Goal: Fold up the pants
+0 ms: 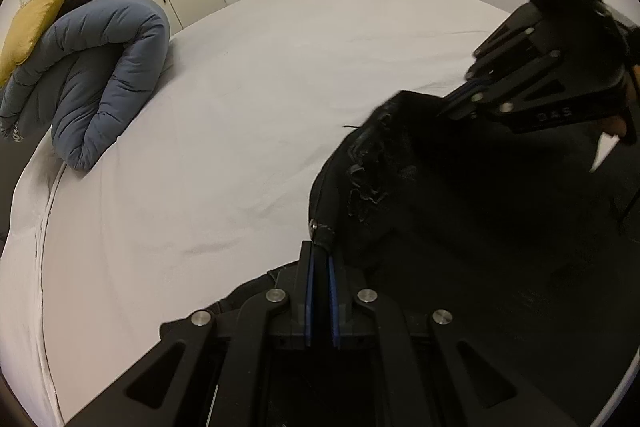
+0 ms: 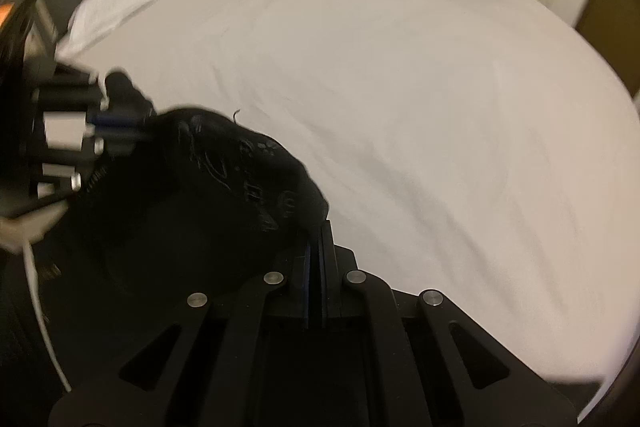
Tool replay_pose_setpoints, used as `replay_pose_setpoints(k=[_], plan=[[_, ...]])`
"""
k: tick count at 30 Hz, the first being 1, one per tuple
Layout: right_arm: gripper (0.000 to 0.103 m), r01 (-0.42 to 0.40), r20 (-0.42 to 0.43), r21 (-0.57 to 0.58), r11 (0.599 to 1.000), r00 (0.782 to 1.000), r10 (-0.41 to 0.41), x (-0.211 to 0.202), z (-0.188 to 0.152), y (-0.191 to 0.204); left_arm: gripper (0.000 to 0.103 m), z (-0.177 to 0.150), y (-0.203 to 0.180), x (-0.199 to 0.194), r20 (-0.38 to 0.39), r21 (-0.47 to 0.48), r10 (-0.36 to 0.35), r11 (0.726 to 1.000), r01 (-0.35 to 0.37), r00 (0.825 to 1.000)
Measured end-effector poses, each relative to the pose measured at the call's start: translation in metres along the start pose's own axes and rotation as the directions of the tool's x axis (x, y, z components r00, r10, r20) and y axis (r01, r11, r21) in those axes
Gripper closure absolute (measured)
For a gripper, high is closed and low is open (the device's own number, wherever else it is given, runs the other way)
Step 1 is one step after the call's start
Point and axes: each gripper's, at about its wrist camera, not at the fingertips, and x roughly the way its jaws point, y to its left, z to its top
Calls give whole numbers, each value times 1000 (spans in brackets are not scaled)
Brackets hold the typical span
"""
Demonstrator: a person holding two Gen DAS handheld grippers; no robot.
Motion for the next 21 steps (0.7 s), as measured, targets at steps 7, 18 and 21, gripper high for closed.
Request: replay_pose_setpoints(k=[7, 18, 21], plan=[[101, 30, 56, -51, 998, 998, -27, -12, -27, 63, 97, -32, -23, -40, 22, 22, 24, 999, -25, 999], [101, 217, -8, -547, 808, 964, -265, -24, -158, 198, 97, -144, -122, -83, 8, 326, 29, 945, -30, 1000], [101, 224, 0, -653, 724, 955, -295, -14, -186, 236, 97, -166, -135, -84, -10, 364, 24, 931, -19, 1000]])
